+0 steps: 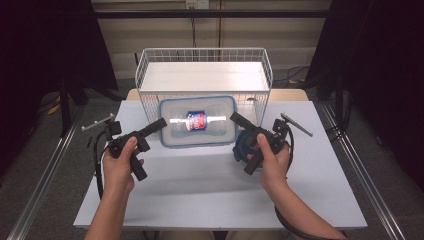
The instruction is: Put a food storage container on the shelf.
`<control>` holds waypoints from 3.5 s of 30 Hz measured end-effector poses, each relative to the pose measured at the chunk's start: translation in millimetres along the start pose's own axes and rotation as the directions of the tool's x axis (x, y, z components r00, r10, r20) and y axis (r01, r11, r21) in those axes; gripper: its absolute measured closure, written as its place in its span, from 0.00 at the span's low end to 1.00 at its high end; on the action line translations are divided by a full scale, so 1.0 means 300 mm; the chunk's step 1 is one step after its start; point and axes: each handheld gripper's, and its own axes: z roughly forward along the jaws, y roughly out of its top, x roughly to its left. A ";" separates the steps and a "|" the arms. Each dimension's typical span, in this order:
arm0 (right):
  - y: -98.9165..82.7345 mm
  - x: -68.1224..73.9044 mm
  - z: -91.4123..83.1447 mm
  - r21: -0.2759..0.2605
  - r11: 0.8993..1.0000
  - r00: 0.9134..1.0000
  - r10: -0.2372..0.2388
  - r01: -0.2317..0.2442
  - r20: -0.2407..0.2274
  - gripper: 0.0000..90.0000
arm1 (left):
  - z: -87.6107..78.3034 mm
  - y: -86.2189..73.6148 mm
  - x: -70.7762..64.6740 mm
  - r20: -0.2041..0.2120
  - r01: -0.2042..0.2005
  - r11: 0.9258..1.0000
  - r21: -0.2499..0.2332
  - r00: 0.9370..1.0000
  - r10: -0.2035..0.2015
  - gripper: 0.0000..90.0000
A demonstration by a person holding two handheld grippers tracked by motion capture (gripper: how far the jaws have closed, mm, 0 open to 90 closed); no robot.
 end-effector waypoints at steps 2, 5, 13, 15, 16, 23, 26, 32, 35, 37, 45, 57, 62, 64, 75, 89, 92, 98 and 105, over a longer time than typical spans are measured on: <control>0.012 0.002 0.003 -0.010 1.000 1.000 0.000 0.000 -0.004 0.65 | 0.007 0.007 -0.002 0.011 0.001 1.000 0.003 1.000 -0.001 0.63; 0.032 0.009 0.006 -0.019 1.000 1.000 0.000 0.000 -0.010 0.65 | 0.020 0.017 -0.004 0.015 -0.003 1.000 0.001 1.000 0.003 0.63; 0.067 0.009 0.014 -0.045 0.999 1.000 0.002 -0.003 -0.012 0.65 | 0.056 0.041 -0.020 0.019 0.011 1.000 -0.016 1.000 -0.010 0.63; 0.072 0.005 0.016 -0.053 0.999 1.000 0.011 -0.012 -0.015 0.65 | 0.063 0.051 -0.022 0.027 0.012 1.000 -0.019 1.000 -0.012 0.63; 0.074 0.003 0.017 -0.057 0.998 1.000 0.016 -0.017 -0.016 0.65 | 0.065 0.055 -0.023 0.029 0.006 1.000 -0.019 1.000 -0.006 0.63; 0.102 0.007 0.027 -0.069 0.997 1.000 0.020 -0.022 -0.022 0.65 | 0.088 0.088 -0.034 0.043 0.004 0.999 -0.037 0.999 -0.002 0.63; 0.113 0.012 0.034 -0.071 0.997 1.000 0.019 -0.021 -0.023 0.65 | 0.099 0.102 -0.033 0.048 0.007 0.999 -0.042 0.999 -0.005 0.64; 0.128 0.006 0.047 -0.085 0.996 1.000 0.024 -0.025 -0.020 0.65 | 0.117 0.118 -0.031 0.043 0.006 0.999 -0.041 0.999 -0.004 0.64; 0.132 -0.003 0.056 -0.088 0.995 0.999 0.040 -0.041 -0.020 0.65 | 0.126 0.125 -0.028 0.042 0.008 0.999 -0.045 0.999 -0.006 0.64; 0.137 -0.008 0.060 -0.090 0.995 0.999 0.041 -0.043 -0.024 0.65 | 0.130 0.131 -0.026 0.049 0.016 0.999 -0.046 0.999 -0.014 0.64; 0.163 -0.012 0.078 -0.109 0.992 0.998 0.054 -0.056 -0.027 0.65 | 0.155 0.152 -0.020 0.064 0.018 0.999 -0.051 0.998 -0.015 0.64; 0.187 -0.007 0.113 -0.123 0.991 0.998 0.048 -0.052 -0.032 0.65 | 0.165 0.185 -0.021 0.062 0.012 0.997 -0.071 0.998 -0.008 0.64; 0.200 -0.001 0.124 -0.130 0.991 0.999 0.039 -0.043 -0.031 0.65 | 0.171 0.195 -0.024 0.063 0.018 0.997 -0.078 0.998 -0.013 0.64; 0.206 -0.001 0.130 -0.133 0.990 0.999 0.041 -0.045 -0.033 0.65 | 0.175 0.200 -0.023 0.062 0.011 0.997 -0.074 0.998 -0.006 0.64; 0.231 -0.007 0.148 -0.147 0.987 0.998 0.055 -0.061 -0.038 0.65 | 0.204 0.243 -0.050 0.058 -0.006 0.996 -0.094 0.998 0.011 0.65; 0.255 -0.005 0.160 -0.156 0.987 0.999 0.032 -0.036 -0.024 0.65 | 0.227 0.255 -0.037 0.071 0.017 0.995 -0.103 0.997 -0.010 0.65; 0.259 -0.004 0.164 -0.155 0.987 0.999 0.033 -0.036 -0.023 0.65 | 0.229 0.258 -0.035 0.072 0.016 0.995 -0.099 0.997 -0.009 0.65; 0.268 -0.005 0.175 -0.166 0.985 0.999 0.035 -0.038 -0.020 0.65 | 0.239 0.263 -0.032 0.071 0.025 0.994 -0.105 0.997 -0.018 0.65; 0.282 -0.007 0.189 -0.168 0.985 0.999 0.031 -0.032 -0.011 0.65 | 0.253 0.276 -0.019 0.074 0.034 0.994 -0.102 0.997 -0.026 0.65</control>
